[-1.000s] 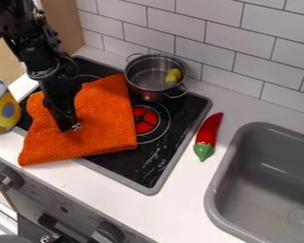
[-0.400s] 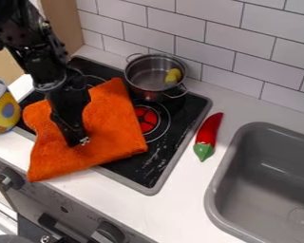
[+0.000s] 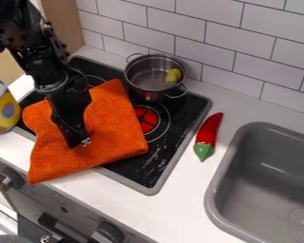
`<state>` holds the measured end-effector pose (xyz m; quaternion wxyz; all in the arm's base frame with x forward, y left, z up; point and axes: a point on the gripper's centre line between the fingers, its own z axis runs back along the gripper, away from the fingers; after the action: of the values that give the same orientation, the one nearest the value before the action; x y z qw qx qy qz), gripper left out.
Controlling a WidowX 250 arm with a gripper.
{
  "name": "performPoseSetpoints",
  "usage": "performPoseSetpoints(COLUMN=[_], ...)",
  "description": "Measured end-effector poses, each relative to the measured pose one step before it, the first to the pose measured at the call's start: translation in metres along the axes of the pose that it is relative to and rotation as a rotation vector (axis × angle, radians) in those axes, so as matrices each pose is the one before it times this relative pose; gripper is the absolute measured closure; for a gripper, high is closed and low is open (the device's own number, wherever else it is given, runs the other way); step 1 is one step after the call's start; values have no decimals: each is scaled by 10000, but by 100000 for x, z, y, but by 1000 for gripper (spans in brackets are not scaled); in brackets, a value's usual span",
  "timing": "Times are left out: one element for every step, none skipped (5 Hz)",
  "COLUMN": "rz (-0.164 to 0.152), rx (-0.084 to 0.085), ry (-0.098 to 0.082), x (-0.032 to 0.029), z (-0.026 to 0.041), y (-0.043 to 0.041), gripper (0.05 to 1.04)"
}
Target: Move the orange rag to the bottom corner of the right burner
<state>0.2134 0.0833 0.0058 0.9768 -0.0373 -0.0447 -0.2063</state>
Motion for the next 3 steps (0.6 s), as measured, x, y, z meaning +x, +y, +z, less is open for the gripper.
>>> performPoseSetpoints(rz=[140,143,85], rx=[-91,-164,-231], ry=[-8,-120,-22], x=[-57,81,355], z=[-77,-92,-239], y=[-582,-1060,-1522], gripper=[1031,1031,1031])
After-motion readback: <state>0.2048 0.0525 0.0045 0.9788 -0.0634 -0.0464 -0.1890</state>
